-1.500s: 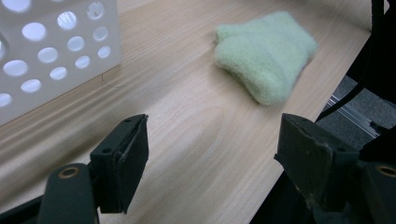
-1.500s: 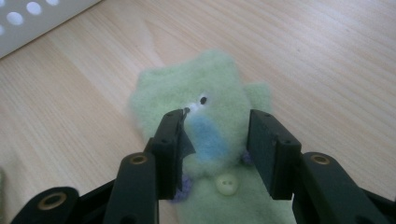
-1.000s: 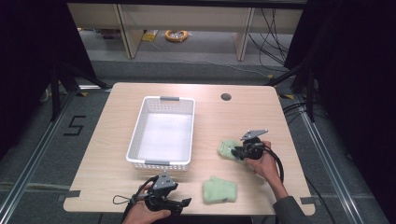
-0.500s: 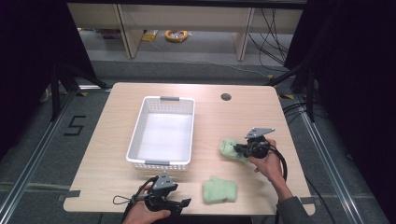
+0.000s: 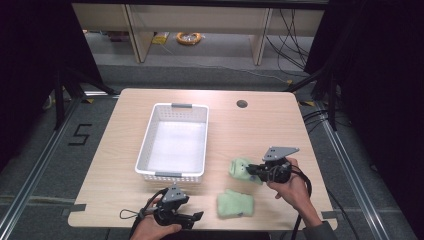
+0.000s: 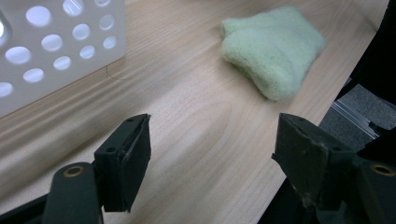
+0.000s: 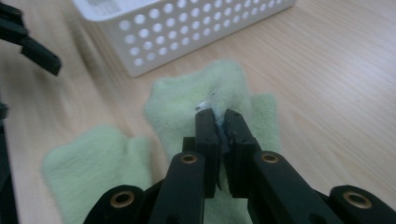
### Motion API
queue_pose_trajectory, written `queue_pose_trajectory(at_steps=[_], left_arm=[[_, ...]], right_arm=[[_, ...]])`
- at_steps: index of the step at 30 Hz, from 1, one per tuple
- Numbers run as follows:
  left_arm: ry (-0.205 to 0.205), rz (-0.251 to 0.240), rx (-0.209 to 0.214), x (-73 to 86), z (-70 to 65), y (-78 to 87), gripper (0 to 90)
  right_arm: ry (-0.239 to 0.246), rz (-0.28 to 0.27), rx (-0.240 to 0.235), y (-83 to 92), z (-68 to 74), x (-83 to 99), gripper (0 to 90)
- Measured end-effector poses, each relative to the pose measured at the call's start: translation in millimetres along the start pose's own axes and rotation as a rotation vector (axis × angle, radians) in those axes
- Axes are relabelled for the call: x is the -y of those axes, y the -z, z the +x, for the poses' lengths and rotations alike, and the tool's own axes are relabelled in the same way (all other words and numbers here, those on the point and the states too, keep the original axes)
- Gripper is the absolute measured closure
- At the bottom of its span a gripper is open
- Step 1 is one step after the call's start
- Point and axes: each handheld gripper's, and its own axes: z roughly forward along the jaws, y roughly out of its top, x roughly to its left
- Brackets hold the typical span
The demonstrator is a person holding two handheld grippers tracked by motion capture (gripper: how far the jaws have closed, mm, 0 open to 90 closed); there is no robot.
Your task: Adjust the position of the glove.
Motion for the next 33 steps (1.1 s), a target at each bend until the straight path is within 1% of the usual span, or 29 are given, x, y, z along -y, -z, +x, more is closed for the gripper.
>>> queue_pose_trajectory(at_steps=[1, 2, 3, 5, 7, 8, 10, 11, 12, 13, 14, 15, 16, 17, 18, 20, 21, 22, 23, 24, 25, 26, 27, 28, 30, 31, 33], left_arm=[[-0.001, 0.001, 0.0, 0.0, 0.0, 0.0, 26.6], [-0.001, 0.0, -0.001, 0.1, -0.1, 0.0, 26.6], [-0.012, 0.01, 0.0, 0.0, 0.7, 0.8, 26.6], [-0.01, 0.006, 0.0, -0.1, 0.4, 0.6, 26.6], [-0.01, 0.005, -0.001, -0.1, 0.4, 0.7, 26.5], [-0.01, 0.004, -0.001, 0.0, 0.3, 0.7, 26.5], [-0.011, 0.002, -0.001, 0.1, 0.3, 0.5, 26.5], [-0.013, 0.003, -0.001, 0.0, 0.3, 0.4, 26.5], [-0.013, 0.003, -0.001, 0.0, 0.3, 0.4, 26.4], [-0.015, 0.007, -0.002, 0.0, 0.2, 0.6, 26.4], [-0.015, 0.007, -0.002, 0.1, 0.2, 0.6, 26.4], [0.002, 0.008, -0.009, 0.5, -0.4, 0.0, 26.4], [0.002, 0.007, -0.011, 0.6, -0.1, -0.5, 26.4], [0.003, 0.007, -0.009, 0.6, -0.2, -0.5, 26.4], [0.003, 0.006, -0.009, 0.5, -0.2, -0.5, 26.4], [0.001, 0.007, -0.01, 0.4, -0.2, -0.3, 26.3], [-0.015, 0.009, -0.001, 0.2, 0.1, 0.4, 26.3], [0.002, 0.009, 0.0, 0.6, -0.8, 0.0, 26.3], [0.005, 0.008, 0.0, 0.7, -1.0, -0.2, 26.2], [0.004, 0.009, 0.0, 0.7, -1.1, -0.2, 26.2], [-0.017, 0.011, -0.002, 0.3, -0.3, 0.3, 26.1], [-0.02, 0.013, -0.001, 0.3, -0.2, 0.4, 26.1], [-0.02, 0.013, -0.001, 0.3, -0.2, 0.3, 26.1], [-0.019, 0.012, -0.002, 0.3, -0.1, 0.3, 26.1], [-0.019, 0.014, -0.001, 0.4, -0.1, 0.2, 25.9], [-0.018, 0.014, -0.002, 0.5, -0.1, 0.1, 25.8], [-0.015, 0.017, -0.002, 0.5, -0.2, -0.2, 25.3]], right_arm=[[0.012, -0.004, -0.006, 1.3, 3.8, 0.0, 86.4], [0.013, -0.003, -0.022, 2.4, 8.4, 0.1, 86.4], [0.026, -0.009, -0.038, 2.9, 12.2, 0.4, 86.4], [0.043, -0.014, -0.071, 3.9, 21.1, 1.2, 86.4], [0.043, -0.016, -0.087, 4.8, 28.9, 2.3, 86.4], [0.052, -0.018, -0.105, 4.4, 31.9, 2.7, 86.4], [0.05, -0.01, -0.122, 4.3, 38.5, 4.3, 86.4], [0.07, -0.01, -0.135, 2.6, 40.4, 5.1, 86.4], [0.07, -0.01, -0.135, 2.6, 40.4, 5.1, 86.4], [0.064, 0.006, -0.143, 1.2, 44.9, 7.3, 86.4], [0.07, 0.005, -0.152, -0.6, 46.1, 8.6, 86.4], [0.069, 0.012, -0.161, -1.7, 47.2, 9.9, 86.4], [0.059, 0.019, -0.168, -2.1, 48.4, 11.2, 86.4], [0.065, 0.014, -0.177, -3.5, 49.6, 12.2, 86.4], [0.063, 0.022, -0.181, -3.8, 50.9, 13.0, 86.4], [0.061, 0.022, -0.189, -4.0, 54.3, 14.1, 86.4], [0.068, 0.028, -0.202, -4.2, 55.2, 14.4, 86.4], [0.076, 0.021, -0.197, -5.1, 56.3, 14.9, 86.3], [0.073, 0.027, -0.2, -4.9, 57.2, 15.4, 86.4], [0.082, 0.031, -0.213, -6.1, 57.9, 15.9, 86.3], [0.067, 0.035, -0.208, -6.6, 59.5, 17.0, 86.3], [0.075, 0.039, -0.214, -7.7, 59.3, 17.8, 86.3], [0.071, 0.048, -0.215, -8.5, 59.9, 18.9, 86.2], [0.084, 0.045, -0.216, -10.8, 59.5, 20.0, 86.2], [0.07, 0.061, -0.222, -11.8, 58.9, 22.0, 86.1], [0.083, 0.061, -0.222, -12.7, 57.6, 22.8, 86.0], [0.082, 0.055, -0.228, -14.6, 56.5, 24.7, 85.9]])
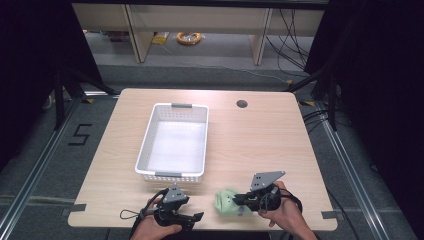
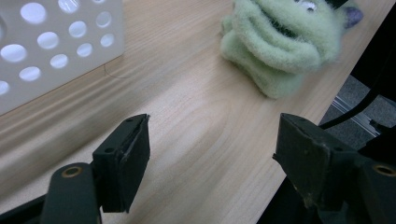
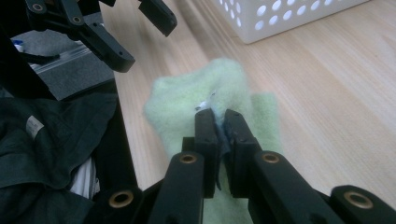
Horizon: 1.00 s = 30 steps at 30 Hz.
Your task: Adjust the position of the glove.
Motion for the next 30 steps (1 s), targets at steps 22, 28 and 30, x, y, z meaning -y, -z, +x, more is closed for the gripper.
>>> queue_pose_trajectory(at_steps=[22, 28, 30], left_arm=[[0.014, 0.001, -0.003, 0.6, 0.6, -0.8, 24.2], [0.075, -0.019, 0.011, -1.4, 0.4, -1.5, 24.9], [0.094, -0.029, 0.021, -2.5, -1.9, -2.8, 25.1]], right_arm=[[-0.111, -0.007, 0.015, 3.3, -1.0, 6.5, 61.2], [-0.256, -0.069, 0.118, 21.5, -0.2, 15.0, 52.3], [-0.311, -0.052, 0.146, 25.3, -0.5, 20.7, 49.6]])
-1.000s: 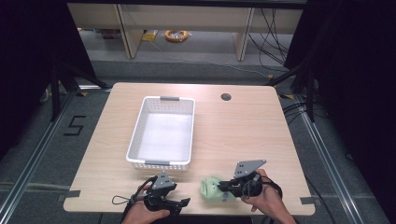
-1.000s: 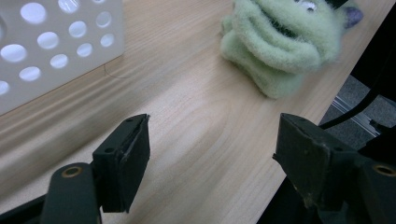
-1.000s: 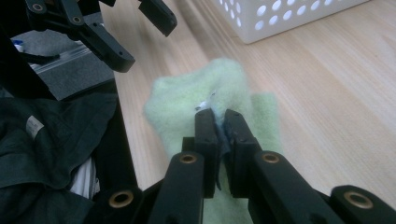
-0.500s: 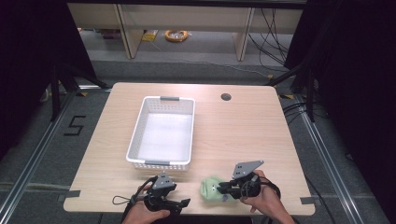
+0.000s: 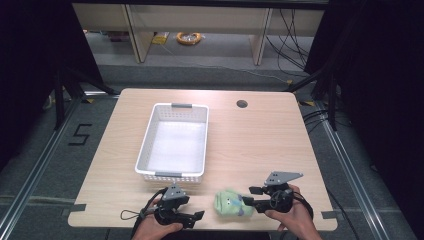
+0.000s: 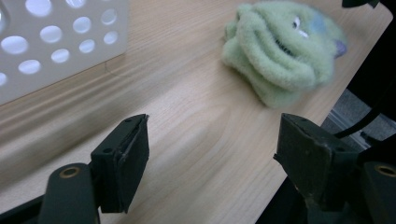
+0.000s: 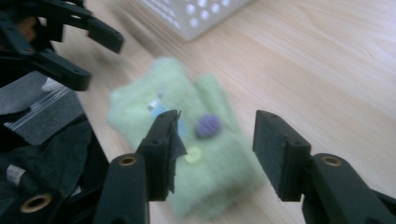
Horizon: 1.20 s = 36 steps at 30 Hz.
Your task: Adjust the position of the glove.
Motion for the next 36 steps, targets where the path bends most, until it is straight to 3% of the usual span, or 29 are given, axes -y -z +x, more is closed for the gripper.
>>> queue_pose_trajectory(at_steps=[1, 2, 3, 4, 5, 7, 9, 10, 11, 12, 17, 21, 25, 29, 31, 36], left_arm=[[0.007, 0.001, 0.004, -1.0, -1.2, -0.2, 25.2], [0.004, 0.003, 0.01, -2.5, -1.3, -0.5, 25.2], [0.004, 0.003, 0.01, -2.5, -1.3, -0.5, 25.4], [0.02, -0.018, 0.014, -6.2, -4.5, -2.9, 25.5], [0.023, -0.025, 0.01, -8.4, -6.2, -3.9, 25.6], [0.03, -0.018, 0.037, -13.2, -7.8, -6.0, 25.8], [0.041, -0.015, 0.032, -18.2, -10.5, -9.4, 25.9], [0.049, -0.017, 0.051, -20.7, -10.9, -11.8, 26.1], [0.049, -0.021, 0.065, -23.6, -11.8, -14.6, 26.3], [0.043, -0.015, 0.054, -26.7, -13.4, -16.5, 26.5], [0.037, -0.01, 0.072, -38.1, -19.6, -27.9, 27.2], [0.011, 0.031, 0.072, -44.3, -22.7, -42.3, 29.0], [0.038, 0.055, 0.064, -43.1, -23.6, -48.9, 29.2], [0.049, 0.077, 0.088, -40.5, -22.9, -54.5, 29.1], [0.055, 0.099, 0.104, -39.3, -23.4, -56.8, 29.4], [0.064, 0.118, 0.114, -40.3, -26.1, -63.1, 30.4]], right_arm=[[-0.009, -0.001, 0.007, 1.5, -3.6, 1.7, 49.0], [-0.054, -0.005, 0.012, 2.2, -2.7, 3.8, 48.9], [-0.054, -0.005, 0.012, 2.2, -2.7, 3.8, 48.9], [-0.023, -0.013, 0.026, 3.9, -8.6, 5.5, 47.7], [-0.05, -0.009, 0.025, 4.4, -7.5, 6.1, 47.4], [-0.045, -0.008, 0.034, 3.6, -9.7, 6.8, 46.6], [-0.054, 0.003, 0.039, 1.4, -9.3, 6.7, 46.0], [-0.079, 0.013, 0.036, 0.6, -6.7, 6.6, 45.7], [-0.047, -0.007, 0.045, -2.2, -8.8, 6.9, 45.7], [-0.063, 0.015, 0.039, -2.7, -7.1, 6.4, 45.7], [-0.028, 0.028, 0.042, -7.4, -5.2, 6.1, 45.6], [-0.022, 0.05, 0.051, -13.0, -1.7, 5.6, 45.5], [-0.022, 0.059, 0.053, -17.5, -4.3, 7.0, 45.3], [-0.013, 0.064, 0.075, -21.6, -3.1, 9.5, 45.4], [-0.01, 0.089, 0.068, -20.9, -4.1, 9.4, 45.6], [-0.022, 0.089, 0.062, -23.4, -4.8, 10.4, 45.8]])
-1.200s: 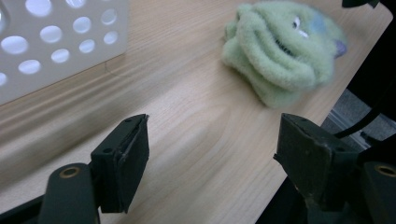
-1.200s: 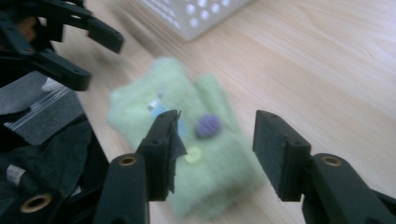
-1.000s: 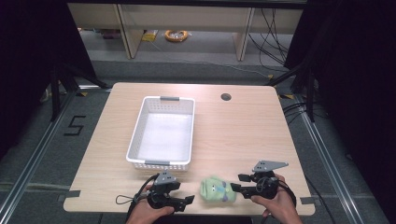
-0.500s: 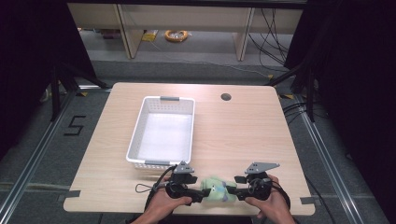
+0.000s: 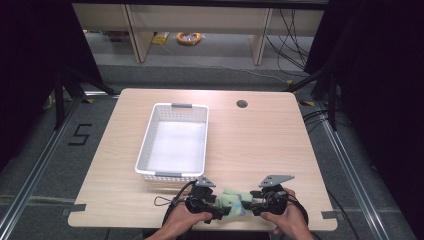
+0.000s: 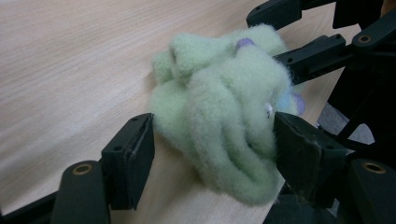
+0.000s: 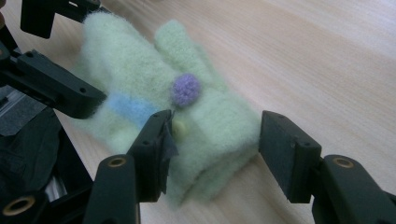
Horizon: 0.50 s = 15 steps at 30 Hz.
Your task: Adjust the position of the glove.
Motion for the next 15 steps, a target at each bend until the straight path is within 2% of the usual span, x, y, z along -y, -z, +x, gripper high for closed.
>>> queue_pose_trajectory(at_steps=[3, 4, 7, 9, 10, 11, 12, 13, 14, 15], left_arm=[[0.017, 0.01, 0.007, -0.1, 0.8, -3.4, 31.3], [0.022, 0.015, -0.009, 0.3, 0.2, -3.6, 31.6], [0.021, 0.021, -0.007, -0.4, 0.1, -3.6, 33.5], [0.018, 0.005, 0.007, 0.5, -0.2, -5.5, 35.2], [0.003, 0.009, 0.016, 0.5, 0.0, -5.9, 36.8], [0.003, 0.009, 0.016, 0.5, 0.0, -5.9, 38.5], [-0.001, 0.019, 0.0, 1.1, -2.2, -5.2, 40.3], [-0.007, 0.02, 0.002, 1.3, -2.4, -5.0, 41.9], [-0.004, 0.002, 0.029, 1.7, -2.0, -6.1, 43.9], [-0.013, 0.006, 0.029, 1.5, -1.8, -5.0, 46.2]], right_arm=[[-0.015, 0.009, -0.013, -1.0, -1.7, 0.6, 45.5], [-0.02, 0.018, -0.018, -1.2, -2.6, 0.8, 45.1], [-0.042, 0.022, -0.036, -3.6, -4.1, 1.9, 44.3], [-0.049, 0.021, -0.03, -4.8, -4.2, 2.3, 44.1], [-0.052, 0.022, -0.028, -5.6, -4.2, 2.5, 44.1], [-0.056, 0.03, -0.048, -6.3, -4.5, 2.5, 44.2], [-0.056, 0.03, -0.033, -6.4, -4.0, 2.7, 44.2], [-0.063, 0.035, -0.032, -6.5, -4.0, 2.8, 44.2], [-0.069, 0.038, -0.037, -6.6, -4.2, 3.1, 44.4], [-0.074, 0.035, -0.04, -7.1, -4.9, 3.6, 44.5]])
